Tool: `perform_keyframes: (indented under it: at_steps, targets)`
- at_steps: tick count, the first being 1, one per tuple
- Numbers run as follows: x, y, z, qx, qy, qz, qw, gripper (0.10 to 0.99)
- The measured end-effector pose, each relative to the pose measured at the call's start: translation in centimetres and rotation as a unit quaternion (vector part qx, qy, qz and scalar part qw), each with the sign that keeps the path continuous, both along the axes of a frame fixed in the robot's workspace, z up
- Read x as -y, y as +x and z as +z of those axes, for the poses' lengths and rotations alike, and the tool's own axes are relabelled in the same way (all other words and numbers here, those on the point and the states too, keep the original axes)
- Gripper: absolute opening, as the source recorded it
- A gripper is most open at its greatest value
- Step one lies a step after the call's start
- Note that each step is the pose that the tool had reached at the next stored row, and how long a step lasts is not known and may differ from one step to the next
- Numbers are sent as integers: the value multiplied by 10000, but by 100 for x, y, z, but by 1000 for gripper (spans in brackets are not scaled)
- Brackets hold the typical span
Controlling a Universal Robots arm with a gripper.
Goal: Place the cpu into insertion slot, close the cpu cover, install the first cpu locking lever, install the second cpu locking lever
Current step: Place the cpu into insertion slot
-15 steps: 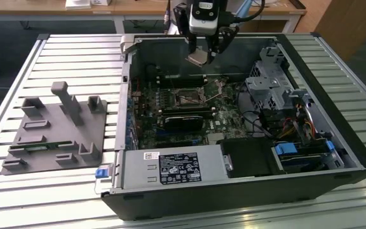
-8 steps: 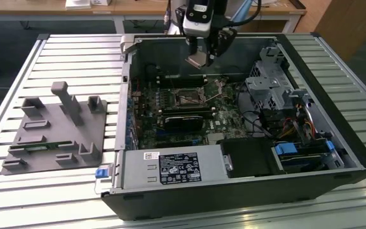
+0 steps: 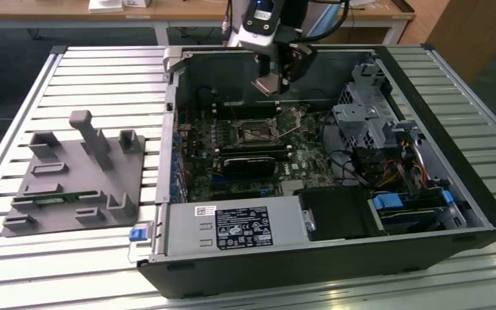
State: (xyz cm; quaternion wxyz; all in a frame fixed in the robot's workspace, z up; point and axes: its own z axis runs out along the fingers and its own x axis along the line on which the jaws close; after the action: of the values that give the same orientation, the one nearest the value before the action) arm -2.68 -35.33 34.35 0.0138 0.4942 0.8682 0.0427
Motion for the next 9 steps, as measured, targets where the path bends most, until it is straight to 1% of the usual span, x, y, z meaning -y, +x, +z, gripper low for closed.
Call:
perform_keyframes:
  at_steps: [1, 2, 3, 6, 9]
  targets:
    - [0, 0, -5, 0, 0, -82, 10000, 537]
    - [0, 0, -20, 0, 0, -269, 9996, 537]
    - [0, 0, -52, 0, -2, -627, 9980, 537]
    - [0, 0, -69, 0, -2, -852, 9964, 537]
    - [0, 0, -87, 0, -3, -1092, 9940, 537]
